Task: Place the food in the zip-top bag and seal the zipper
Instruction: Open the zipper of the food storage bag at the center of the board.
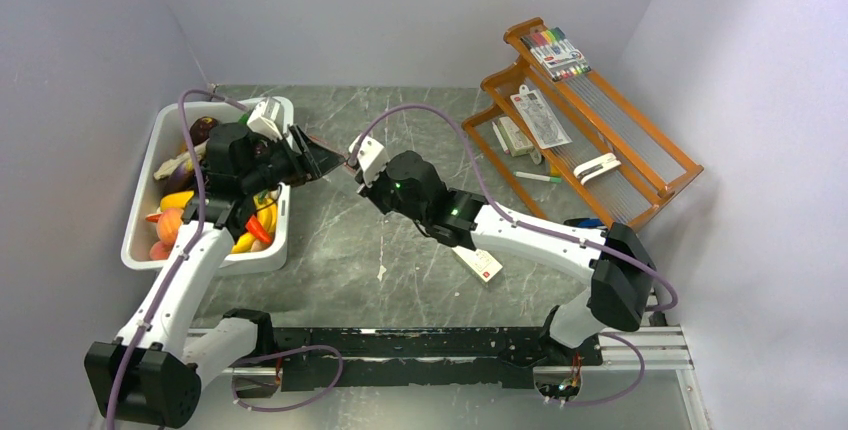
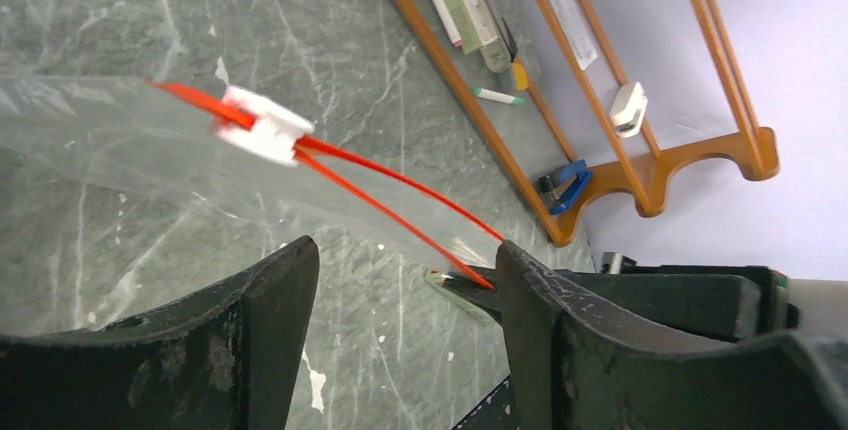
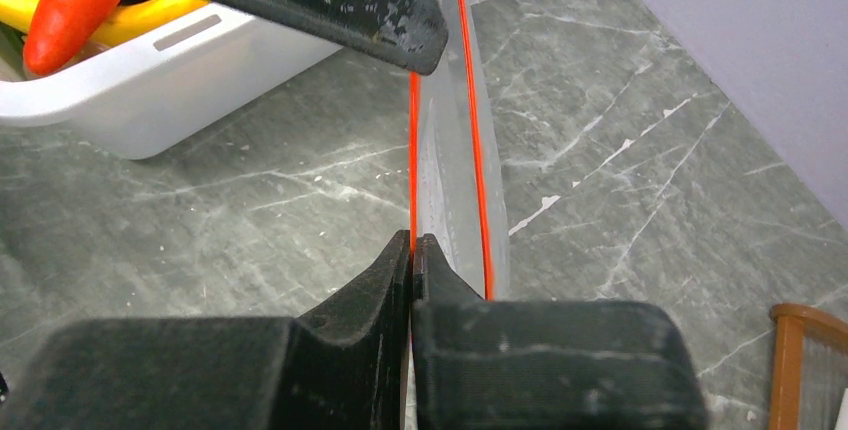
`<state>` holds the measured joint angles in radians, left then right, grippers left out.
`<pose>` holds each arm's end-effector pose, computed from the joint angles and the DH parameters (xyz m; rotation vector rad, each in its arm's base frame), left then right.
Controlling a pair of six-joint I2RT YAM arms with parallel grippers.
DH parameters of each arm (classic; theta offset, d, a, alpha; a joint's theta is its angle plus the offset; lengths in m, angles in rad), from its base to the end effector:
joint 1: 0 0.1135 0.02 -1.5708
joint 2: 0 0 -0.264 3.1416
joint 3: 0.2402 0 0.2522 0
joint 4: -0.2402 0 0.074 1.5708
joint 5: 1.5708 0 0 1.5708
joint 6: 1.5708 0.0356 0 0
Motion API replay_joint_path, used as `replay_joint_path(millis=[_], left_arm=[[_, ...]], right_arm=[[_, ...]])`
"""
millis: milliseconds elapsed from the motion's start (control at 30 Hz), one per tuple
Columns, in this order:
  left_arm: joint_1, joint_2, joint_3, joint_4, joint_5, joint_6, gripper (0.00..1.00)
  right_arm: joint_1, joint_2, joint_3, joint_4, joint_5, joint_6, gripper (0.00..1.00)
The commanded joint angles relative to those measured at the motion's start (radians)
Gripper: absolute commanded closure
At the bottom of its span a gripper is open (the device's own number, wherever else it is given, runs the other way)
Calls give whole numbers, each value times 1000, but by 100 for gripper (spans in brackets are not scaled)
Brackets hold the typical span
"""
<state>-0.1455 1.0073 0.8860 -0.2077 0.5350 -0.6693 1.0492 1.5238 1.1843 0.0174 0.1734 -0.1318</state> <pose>0.2234 -0.0511 0.3328 -0.1361 1.9898 -1.0472 0.1857 0.3108 0.3177 -0.9644 1.6537 0.4606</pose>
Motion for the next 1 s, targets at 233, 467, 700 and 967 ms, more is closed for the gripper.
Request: replay_joint_path(millis=[233, 467, 700, 967], left_arm=[[4, 34, -12, -20, -55, 36, 44], [4, 67, -12, -19, -68, 22, 34], [4, 84, -40, 19, -12, -2, 31], [4, 81, -64, 70, 13, -14, 84]], right_arm=[[9, 10, 31, 37, -19, 15, 100], [16, 16, 8, 59, -31, 10, 100], [22, 24, 0, 72, -30, 11, 100], [23, 31, 3, 62, -18, 57, 96]])
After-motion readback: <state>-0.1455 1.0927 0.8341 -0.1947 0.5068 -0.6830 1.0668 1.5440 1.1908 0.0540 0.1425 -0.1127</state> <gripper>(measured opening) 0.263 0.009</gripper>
